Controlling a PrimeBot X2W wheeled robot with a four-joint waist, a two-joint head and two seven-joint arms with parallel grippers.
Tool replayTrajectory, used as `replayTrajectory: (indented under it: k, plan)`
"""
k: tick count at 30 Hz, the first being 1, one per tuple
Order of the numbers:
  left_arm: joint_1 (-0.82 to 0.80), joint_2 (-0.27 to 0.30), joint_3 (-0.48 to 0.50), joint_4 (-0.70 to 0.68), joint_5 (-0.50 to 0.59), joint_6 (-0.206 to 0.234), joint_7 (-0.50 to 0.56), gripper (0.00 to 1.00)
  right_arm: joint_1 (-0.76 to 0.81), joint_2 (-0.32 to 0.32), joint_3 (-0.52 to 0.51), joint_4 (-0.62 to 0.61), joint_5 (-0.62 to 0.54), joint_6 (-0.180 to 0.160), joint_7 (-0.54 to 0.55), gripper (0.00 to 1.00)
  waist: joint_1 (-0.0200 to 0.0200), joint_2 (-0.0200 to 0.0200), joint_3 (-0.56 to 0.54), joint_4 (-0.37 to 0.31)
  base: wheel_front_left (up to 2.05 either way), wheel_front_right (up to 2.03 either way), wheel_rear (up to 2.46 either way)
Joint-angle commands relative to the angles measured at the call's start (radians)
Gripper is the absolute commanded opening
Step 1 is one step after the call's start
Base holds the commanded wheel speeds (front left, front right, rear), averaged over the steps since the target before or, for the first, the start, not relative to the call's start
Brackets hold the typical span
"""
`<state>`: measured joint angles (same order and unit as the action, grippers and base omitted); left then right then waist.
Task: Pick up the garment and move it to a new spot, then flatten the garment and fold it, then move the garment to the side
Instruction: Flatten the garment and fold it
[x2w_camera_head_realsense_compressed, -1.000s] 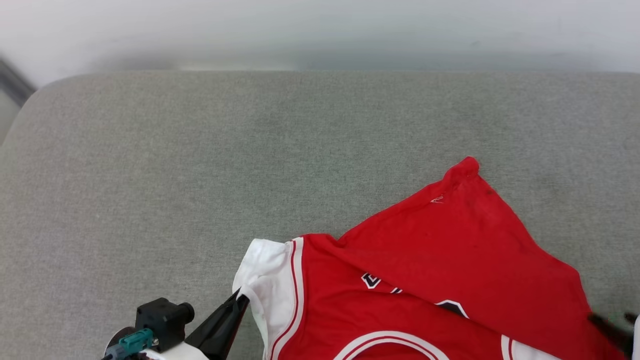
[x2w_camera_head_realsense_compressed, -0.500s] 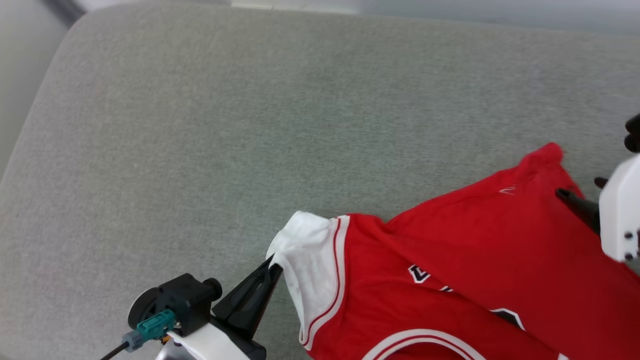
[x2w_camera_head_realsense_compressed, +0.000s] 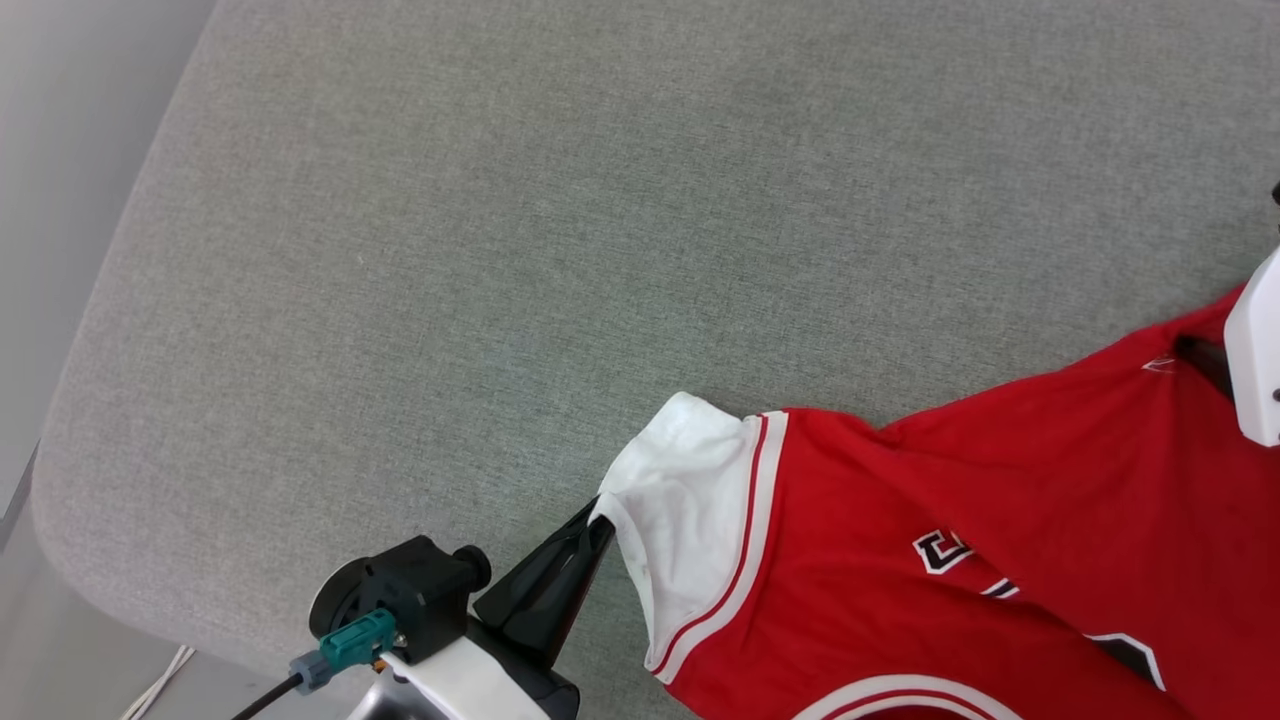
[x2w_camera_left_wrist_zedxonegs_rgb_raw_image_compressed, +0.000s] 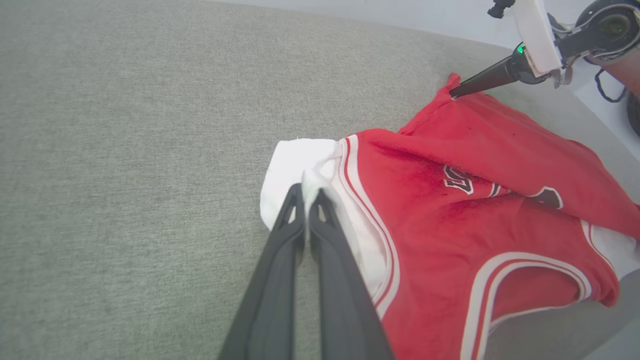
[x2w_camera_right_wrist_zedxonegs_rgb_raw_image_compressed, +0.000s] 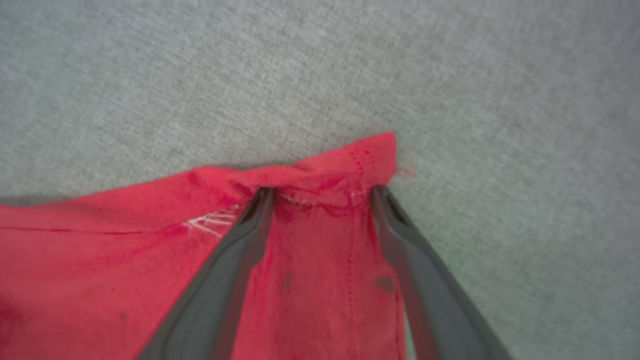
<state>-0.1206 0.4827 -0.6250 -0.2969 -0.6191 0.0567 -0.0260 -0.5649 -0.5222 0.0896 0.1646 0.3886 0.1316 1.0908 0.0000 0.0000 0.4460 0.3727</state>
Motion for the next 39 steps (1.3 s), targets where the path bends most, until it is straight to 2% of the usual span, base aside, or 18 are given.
replayTrajectory:
  k: [1,5,6,7,8,18,26,39]
  plan:
    - [-0.010,-0.006,0.002,0.003,-0.001,-0.004,-0.006,0.00,0.046,0.010,0.021,0.070,-0.007,-0.002,0.001,1.00,0.0000,0.0000,0.009,0.008,0.00,0.00,0.00]
    - [-0.015,-0.008,0.001,0.014,-0.004,-0.010,-0.015,0.00,0.073,0.002,0.038,0.118,-0.008,-0.002,-0.003,0.98,0.0000,0.0000,0.019,0.012,0.00,0.00,0.00]
    - [-0.017,-0.008,0.000,0.017,-0.005,-0.012,-0.015,0.00,0.079,-0.002,0.043,0.128,-0.010,-0.002,-0.003,0.42,0.0000,0.0000,0.020,0.012,0.00,0.00,0.00]
    - [-0.020,-0.008,0.000,0.019,-0.005,-0.011,-0.015,0.00,0.083,-0.006,0.049,0.135,-0.011,-0.002,-0.008,0.13,0.0000,0.0000,0.020,0.012,0.00,0.00,0.00]
    - [-0.024,-0.008,0.000,0.022,-0.005,-0.014,-0.014,0.00,0.086,-0.010,0.055,0.140,-0.014,-0.002,-0.011,0.00,0.0000,0.0000,0.020,0.011,0.00,0.00,0.00]
    - [-0.041,0.026,0.023,0.025,0.001,-0.010,-0.016,0.00,0.022,-0.006,0.071,0.132,0.004,-0.001,-0.121,0.00,0.0000,0.0000,-0.049,-0.040,0.00,0.00,0.00]
    - [-0.076,0.112,0.104,-0.029,0.008,0.011,0.006,0.00,-0.063,-0.006,0.078,0.083,0.059,-0.001,-0.256,0.00,0.0000,0.0000,-0.176,-0.129,0.00,0.00,0.00]
    - [-0.259,0.223,0.293,-0.157,-0.025,0.034,0.050,0.00,-0.115,0.005,0.044,-0.126,0.184,-0.001,-0.334,0.00,0.0000,0.0000,-0.349,-0.300,0.00,0.00,0.00]
